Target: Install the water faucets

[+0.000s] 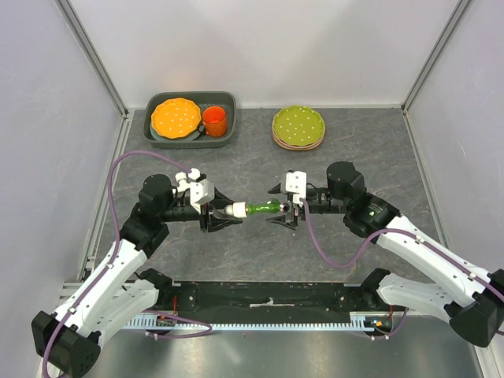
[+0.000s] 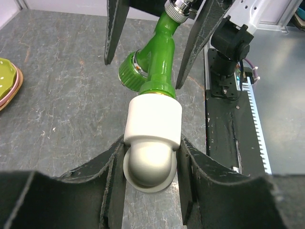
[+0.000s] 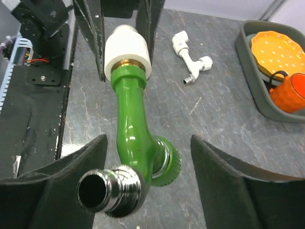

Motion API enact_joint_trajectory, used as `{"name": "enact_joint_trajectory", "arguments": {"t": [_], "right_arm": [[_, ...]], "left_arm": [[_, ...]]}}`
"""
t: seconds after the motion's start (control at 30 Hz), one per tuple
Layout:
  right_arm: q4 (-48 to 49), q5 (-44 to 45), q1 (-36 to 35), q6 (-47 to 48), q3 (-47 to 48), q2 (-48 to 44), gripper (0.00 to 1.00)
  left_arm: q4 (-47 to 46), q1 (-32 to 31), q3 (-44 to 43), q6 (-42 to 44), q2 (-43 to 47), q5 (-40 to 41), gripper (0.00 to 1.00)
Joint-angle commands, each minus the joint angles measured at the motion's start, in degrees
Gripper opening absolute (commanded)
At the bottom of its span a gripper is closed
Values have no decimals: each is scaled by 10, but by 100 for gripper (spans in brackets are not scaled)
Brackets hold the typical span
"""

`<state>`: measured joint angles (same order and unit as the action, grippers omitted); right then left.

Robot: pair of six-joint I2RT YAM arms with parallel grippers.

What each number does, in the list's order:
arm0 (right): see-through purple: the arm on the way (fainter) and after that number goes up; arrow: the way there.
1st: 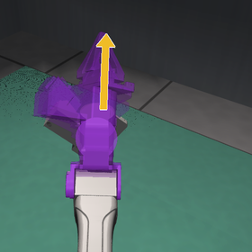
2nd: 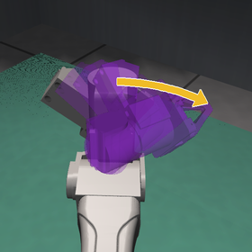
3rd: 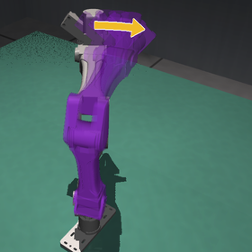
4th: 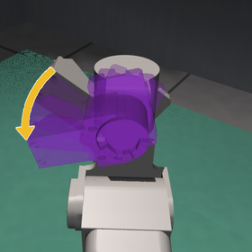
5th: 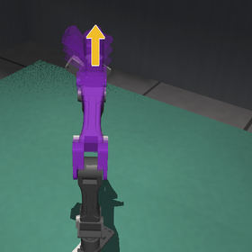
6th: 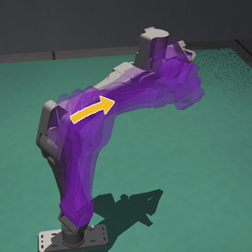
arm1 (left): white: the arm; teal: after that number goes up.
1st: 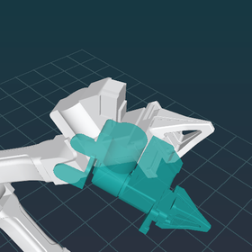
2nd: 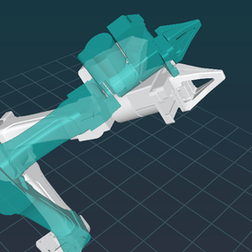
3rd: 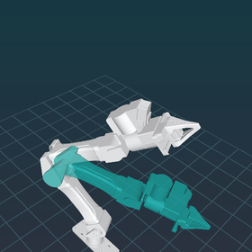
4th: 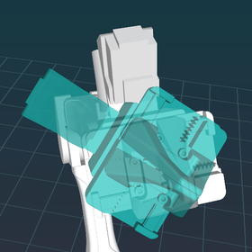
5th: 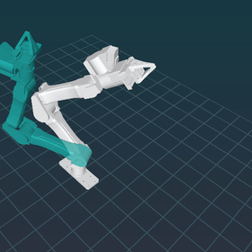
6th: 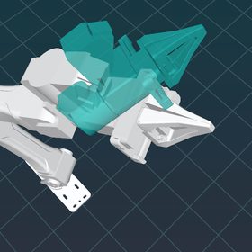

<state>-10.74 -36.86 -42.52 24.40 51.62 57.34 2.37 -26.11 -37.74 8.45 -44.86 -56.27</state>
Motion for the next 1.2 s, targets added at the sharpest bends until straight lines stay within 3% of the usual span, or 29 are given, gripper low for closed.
{"name": "enact_joint_trajectory", "arguments": {"t": [0.0,0.03,0.2,0.23,0.3,0.47,0.63,0.8,1.0,1.17], "right_arm": [[59,-65,1,-18,29,20,71],[70,-66,1,-30,28,22,61],[91,-63,1,-75,25,26,31],[93,-61,1,-83,25,26,15],[97,-55,1,-116,25,27,0],[103,-28,2,-230,33,40,0],[103,-22,6,-370,52,67,0],[103,-75,28,-457,70,98,0],[123,-122,56,-534,79,129,0],[170,-147,68,-602,78,152,0]], "left_arm": [[-49,2,1,-19,4,-26,2],[-49,2,2,-19,3,-25,2],[-42,2,4,-5,6,-11,2],[-35,2,5,7,8,-6,2],[-29,0,7,21,18,13,2],[-4,-26,13,82,51,81,2],[44,-104,6,181,72,232,2],[72,-188,2,276,90,376,2],[83,-255,0,358,76,487,2],[47,-290,24,381,69,550,12]]}}
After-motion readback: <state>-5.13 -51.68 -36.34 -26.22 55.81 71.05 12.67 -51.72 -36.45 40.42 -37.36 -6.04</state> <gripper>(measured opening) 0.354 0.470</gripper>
